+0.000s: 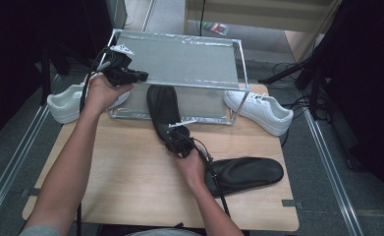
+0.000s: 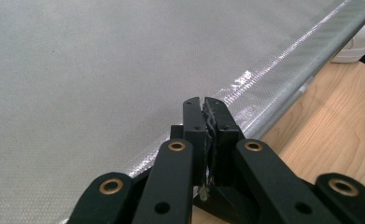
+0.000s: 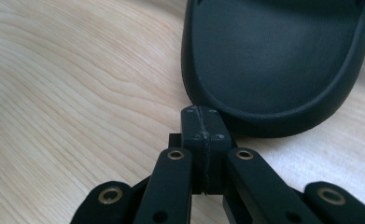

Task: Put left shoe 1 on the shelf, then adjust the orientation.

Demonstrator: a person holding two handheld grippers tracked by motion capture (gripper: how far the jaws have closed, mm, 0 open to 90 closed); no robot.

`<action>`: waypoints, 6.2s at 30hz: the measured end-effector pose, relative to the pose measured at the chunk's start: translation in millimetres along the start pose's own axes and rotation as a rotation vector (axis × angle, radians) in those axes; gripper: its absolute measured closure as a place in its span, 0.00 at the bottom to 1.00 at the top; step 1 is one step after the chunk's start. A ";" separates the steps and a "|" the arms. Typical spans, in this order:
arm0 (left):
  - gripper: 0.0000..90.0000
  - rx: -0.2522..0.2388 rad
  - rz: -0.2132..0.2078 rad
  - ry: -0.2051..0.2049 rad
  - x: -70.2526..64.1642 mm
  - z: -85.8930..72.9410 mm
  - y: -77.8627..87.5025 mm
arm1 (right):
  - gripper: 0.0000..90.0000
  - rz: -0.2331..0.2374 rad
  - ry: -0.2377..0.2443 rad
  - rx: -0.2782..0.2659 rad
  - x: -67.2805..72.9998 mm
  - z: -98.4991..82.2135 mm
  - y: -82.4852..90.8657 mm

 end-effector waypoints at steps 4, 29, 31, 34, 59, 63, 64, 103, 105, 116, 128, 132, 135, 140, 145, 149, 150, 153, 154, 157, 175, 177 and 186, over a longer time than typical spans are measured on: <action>0.98 -0.001 -0.002 0.004 0.3 -0.3 0.0 | 1.00 0.010 0.016 -0.008 1.9 1.7 8.9; 0.98 0.000 -0.004 0.011 0.4 -0.3 -0.1 | 1.00 -0.022 -0.038 -0.029 -20.3 0.7 12.8; 0.98 0.001 -0.005 0.012 0.5 -0.4 -0.1 | 1.00 -0.023 -0.035 -0.028 -19.5 3.8 8.5; 0.97 0.001 -0.008 0.015 1.3 -0.5 -0.2 | 1.00 -0.020 -0.027 -0.027 -17.4 10.0 1.2; 0.97 -0.002 -0.025 0.027 3.2 -1.5 -0.8 | 1.00 0.024 -0.098 -0.085 -31.3 59.7 -37.2; 0.97 -0.005 -0.025 0.025 3.6 -1.6 -1.0 | 1.00 0.029 -0.083 -0.078 -30.9 58.1 -33.7; 0.97 -0.007 -0.021 0.022 3.2 -1.6 -0.9 | 1.00 0.034 -0.075 -0.082 -30.8 57.8 -32.3; 0.43 0.035 -0.217 0.027 -51.3 -9.8 53.2 | 0.63 0.252 0.283 -0.125 1.9 -20.4 128.0; 0.43 0.035 -0.216 0.028 -54.0 -13.6 54.7 | 0.63 0.228 0.321 -0.112 0.5 -24.2 133.4; 0.43 0.021 -0.197 -0.021 -73.6 -41.2 59.9 | 0.64 0.221 0.364 -0.092 -11.0 -41.9 152.6; 0.43 0.032 -0.184 -0.005 -90.1 -79.0 66.8 | 0.64 0.221 0.382 -0.051 -33.4 -52.8 167.6; 0.43 0.039 -0.172 -0.008 -94.8 -94.4 65.1 | 0.65 0.218 0.378 -0.038 -42.6 -59.7 173.4; 0.43 0.052 -0.174 -0.011 -98.9 -102.7 62.5 | 0.67 0.197 0.362 -0.053 -49.0 -60.6 178.8; 0.43 0.089 -0.191 -0.033 -107.3 -112.6 57.4 | 0.70 0.189 0.342 -0.079 -56.5 -61.8 186.8; 0.43 0.103 -0.213 -0.057 -112.9 -115.6 52.2 | 0.79 0.169 0.315 -0.071 -65.3 -68.0 191.9; 0.43 0.102 -0.223 -0.070 -114.0 -114.5 46.5 | 0.91 0.164 0.280 -0.059 -68.7 -74.4 195.4; 0.43 0.100 -0.229 -0.067 -113.8 -113.9 45.1 | 0.94 0.157 0.280 -0.053 -69.7 -76.4 196.1; 0.43 0.094 -0.241 -0.051 -113.8 -112.1 40.6 | 0.99 0.156 0.252 -0.022 -73.4 -85.3 196.7; 0.43 0.094 -0.241 -0.051 -113.8 -112.1 40.6 | 0.99 0.156 0.252 -0.022 -73.4 -85.3 196.7; 0.43 0.091 -0.234 -0.077 -117.5 -108.5 35.5 | 1.00 0.155 0.249 0.013 -73.9 -94.8 197.6; 0.43 0.061 -0.228 -0.060 -117.9 -108.2 34.6 | 1.00 0.139 0.287 0.119 -73.1 -116.1 203.2; 0.43 0.061 -0.225 -0.062 -118.7 -109.9 35.7 | 1.00 0.138 0.293 0.127 -72.7 -114.1 199.8; 0.43 0.066 -0.222 -0.047 -118.7 -117.5 39.9 | 1.00 0.163 0.310 0.145 -72.2 -107.0 192.1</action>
Point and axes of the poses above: each handheld gripper's, and its own axes: y roughly backward along the jaws, z roughly out of its top, x roughly to its left, the point moved 1 cm from there along -y, roughly forward along the jaws, and after that the axes turned 15 degrees about z, right-handed, at the moved point
